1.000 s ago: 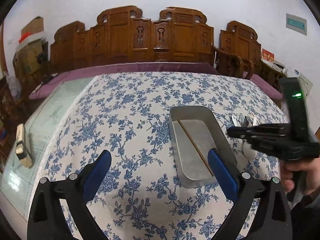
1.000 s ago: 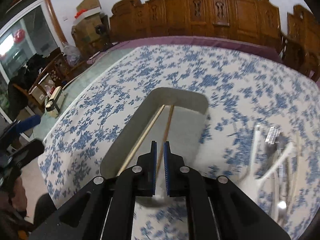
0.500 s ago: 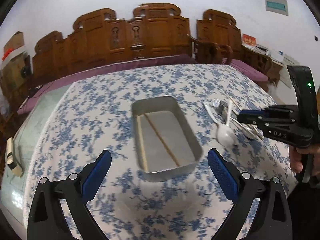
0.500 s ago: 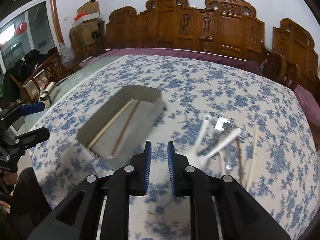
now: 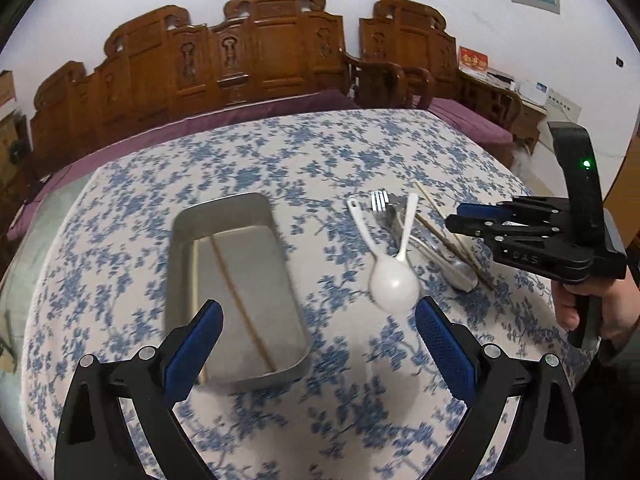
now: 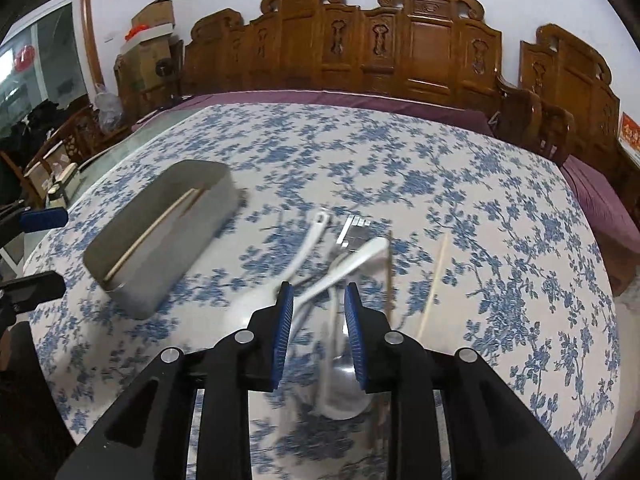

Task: Organize utensils
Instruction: 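Grasp another chopstick with the right tool while the left tool reaches the white spoon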

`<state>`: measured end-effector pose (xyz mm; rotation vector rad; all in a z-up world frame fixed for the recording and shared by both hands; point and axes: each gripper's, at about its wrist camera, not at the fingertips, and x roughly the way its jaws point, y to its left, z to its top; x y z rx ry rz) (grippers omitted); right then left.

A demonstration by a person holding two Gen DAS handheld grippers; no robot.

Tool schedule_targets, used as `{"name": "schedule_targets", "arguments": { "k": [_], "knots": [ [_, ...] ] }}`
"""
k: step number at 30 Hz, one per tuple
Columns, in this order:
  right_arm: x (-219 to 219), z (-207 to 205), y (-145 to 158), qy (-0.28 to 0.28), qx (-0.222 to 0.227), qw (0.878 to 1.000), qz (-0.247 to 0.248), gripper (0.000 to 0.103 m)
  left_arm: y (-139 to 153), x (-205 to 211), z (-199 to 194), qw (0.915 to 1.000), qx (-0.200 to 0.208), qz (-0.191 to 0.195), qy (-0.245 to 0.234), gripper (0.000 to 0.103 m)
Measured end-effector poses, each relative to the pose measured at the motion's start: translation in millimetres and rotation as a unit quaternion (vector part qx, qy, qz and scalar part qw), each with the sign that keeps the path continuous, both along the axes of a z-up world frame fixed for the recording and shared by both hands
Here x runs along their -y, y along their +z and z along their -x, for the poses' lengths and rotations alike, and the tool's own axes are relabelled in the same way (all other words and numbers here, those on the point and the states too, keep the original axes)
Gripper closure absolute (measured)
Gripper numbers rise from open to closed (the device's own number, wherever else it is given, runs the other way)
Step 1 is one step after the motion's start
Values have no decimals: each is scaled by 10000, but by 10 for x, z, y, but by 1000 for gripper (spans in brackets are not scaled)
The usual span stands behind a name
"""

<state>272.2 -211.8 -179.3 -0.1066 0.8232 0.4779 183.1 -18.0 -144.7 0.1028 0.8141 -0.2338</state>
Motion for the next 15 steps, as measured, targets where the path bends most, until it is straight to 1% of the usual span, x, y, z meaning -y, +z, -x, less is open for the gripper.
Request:
{"name": "schedule_targets", "arguments": {
  "k": [4,9,10,11,15],
  "knots": [
    [159,-126,-134,-42,-193,9997,-121,74,-81,174,-122,9999,-106,-28,-104,10],
    [199,-165,-131,-37,-198,9997,-160,74,-222,386,-292,9994,-255,56,-217,10],
    [199,-163,-122,-25,-180,9997,-149,74,-243,415,-319,9993,-284,83,-225,11],
    [200,-160,-115,0,-157,9998,-134,74,-279,462,-357,9991,-330,122,-246,14],
    [271,-206,-150,2,-199,9997,-109,74,-410,642,-503,9982,-469,146,-348,17]
  ]
}}
